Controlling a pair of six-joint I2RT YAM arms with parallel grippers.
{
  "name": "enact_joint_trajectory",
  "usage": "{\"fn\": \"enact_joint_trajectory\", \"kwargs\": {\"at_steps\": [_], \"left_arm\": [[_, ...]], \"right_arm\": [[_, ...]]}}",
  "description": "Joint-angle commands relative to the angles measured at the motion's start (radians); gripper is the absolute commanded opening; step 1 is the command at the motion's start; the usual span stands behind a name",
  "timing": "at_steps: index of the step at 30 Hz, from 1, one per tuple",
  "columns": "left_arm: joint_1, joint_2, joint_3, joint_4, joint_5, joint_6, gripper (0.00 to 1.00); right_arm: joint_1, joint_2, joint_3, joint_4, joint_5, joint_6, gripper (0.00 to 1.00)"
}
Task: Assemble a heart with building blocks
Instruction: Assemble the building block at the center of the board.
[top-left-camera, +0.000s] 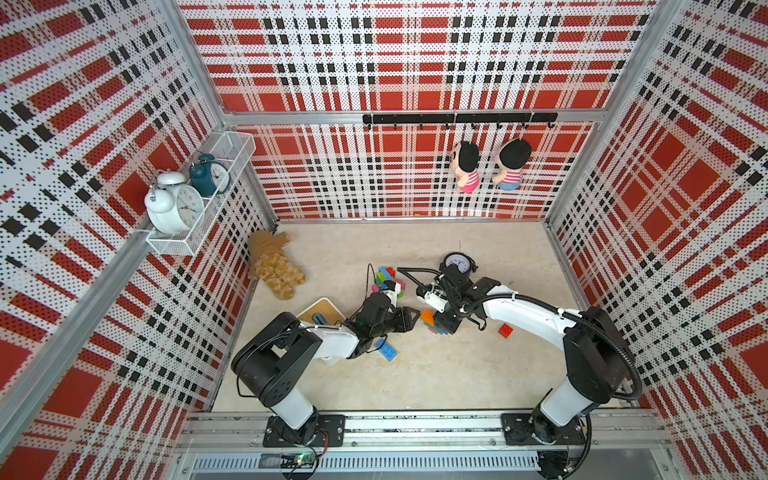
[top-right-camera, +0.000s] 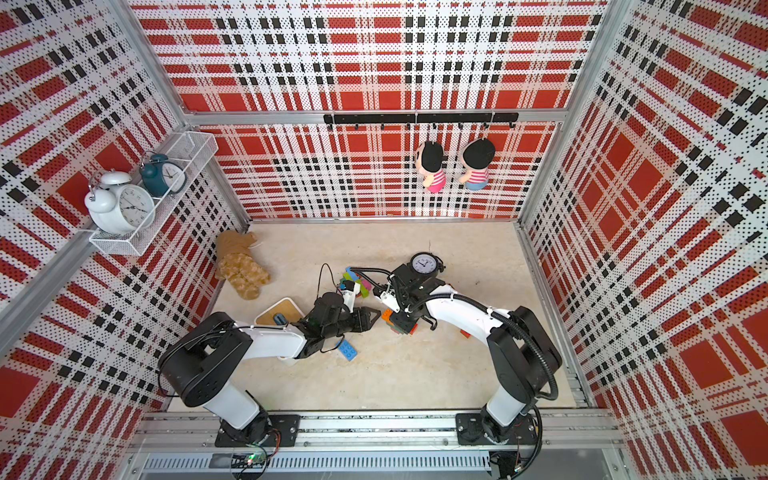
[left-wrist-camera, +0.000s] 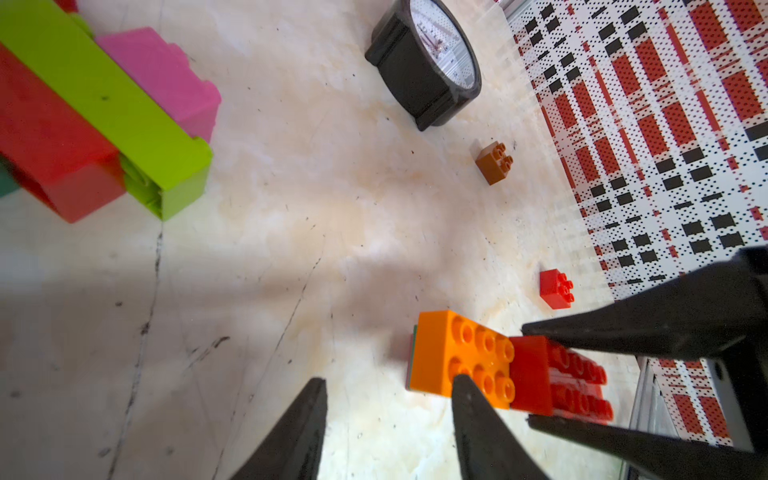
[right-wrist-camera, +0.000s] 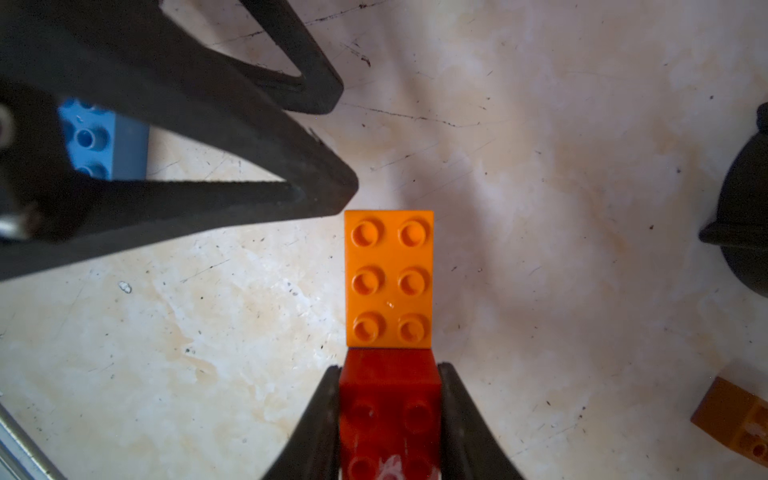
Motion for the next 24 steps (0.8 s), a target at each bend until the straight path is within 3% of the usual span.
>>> {"fn": "enact_joint_trajectory", "kwargs": {"at_steps": [1, 5, 7, 14, 17, 24], "left_arm": [[0.021, -0.033, -0.014, 0.013, -0.004, 0.011, 0.53], [0.042, -0.058, -0.019, 0.013, -0.003, 0.013, 0.53], [0.051, -0.069, -0.022, 0.013, -0.001, 0.013, 0.53], [0.076, -0.111, -0.038, 0.012, 0.0, 0.013, 0.54], [0.095, -0.139, -0.048, 0.013, -0.001, 0.006, 0.56], [0.184, -0.289, -0.086, -0.073, -0.029, -0.028, 0.62]], "right_arm": [[-0.003, 0.106, -0.069, -0.096, -0.015, -0.023, 0.0], [-0.011, 0.068, -0.03, -0.077, -0.049, -0.007, 0.0], [-0.015, 0.055, -0.005, -0.072, -0.075, 0.0, 0.1], [-0.019, 0.026, 0.061, -0.049, -0.13, 0.017, 0.6], [-0.021, -0.001, 0.078, -0.033, -0.105, 0.031, 0.67], [-0.001, -0.101, 0.12, 0.041, 0.05, 0.143, 0.66]]}}
